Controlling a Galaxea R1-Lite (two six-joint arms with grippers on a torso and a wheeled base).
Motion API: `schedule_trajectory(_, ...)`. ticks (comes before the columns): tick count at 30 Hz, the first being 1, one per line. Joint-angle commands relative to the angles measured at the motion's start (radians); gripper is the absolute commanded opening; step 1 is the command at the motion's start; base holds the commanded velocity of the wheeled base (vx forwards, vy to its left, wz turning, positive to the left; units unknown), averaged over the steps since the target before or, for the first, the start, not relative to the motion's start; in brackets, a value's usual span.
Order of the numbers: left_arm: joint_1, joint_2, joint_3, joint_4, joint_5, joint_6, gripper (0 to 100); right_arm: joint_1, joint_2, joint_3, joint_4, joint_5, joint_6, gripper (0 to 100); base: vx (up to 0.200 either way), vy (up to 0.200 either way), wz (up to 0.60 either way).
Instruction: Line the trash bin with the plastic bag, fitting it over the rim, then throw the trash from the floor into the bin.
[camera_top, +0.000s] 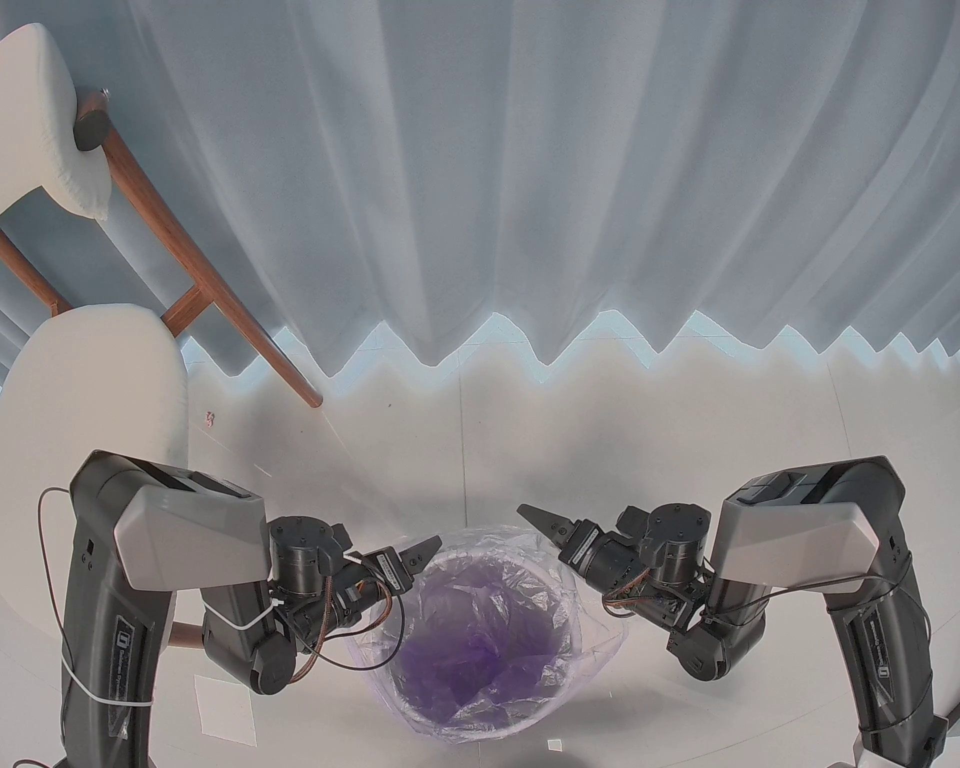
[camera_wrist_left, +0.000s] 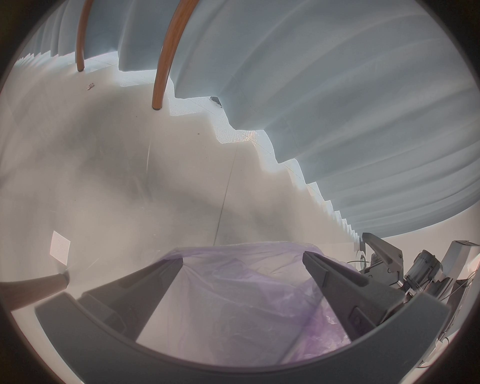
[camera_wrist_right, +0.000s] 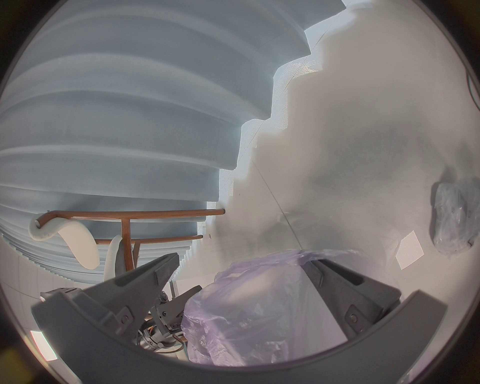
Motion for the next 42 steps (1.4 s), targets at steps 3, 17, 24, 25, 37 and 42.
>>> schedule_trajectory(3,-0.009,-0.071,0.011,-0.001,0.006,0.000,100,0.000,-0.006,0.006,-0.015,0.000,0.000,100,0.000,0.000,0.00)
schedule_trajectory(17,-0.067,-0.421,0.204,-0.001,-0.030,0.105,100,0.046,-0.190,0.129,-0.017,-0.001,0.008,100,0.000,0.000,0.00)
schedule_trajectory(24,-0.127,-0.469,0.244,-0.001,-0.023,0.112,100,0.096,-0.257,0.150,-0.018,-0.004,0.007,100,0.000,0.000,0.00)
schedule_trajectory(25,-0.125,-0.467,0.241,-0.001,-0.021,0.116,100,0.099,-0.276,0.158,-0.018,-0.004,0.007,100,0.000,0.000,0.00)
schedule_trajectory(37,-0.085,-0.437,0.160,-0.002,-0.038,0.125,100,0.080,-0.412,0.207,-0.018,-0.001,0.003,100,0.000,0.000,0.00)
schedule_trajectory(42,-0.087,-0.446,0.168,-0.002,-0.050,0.125,100,0.080,-0.418,0.208,-0.018,-0.001,0.005,100,-0.200,0.000,0.00)
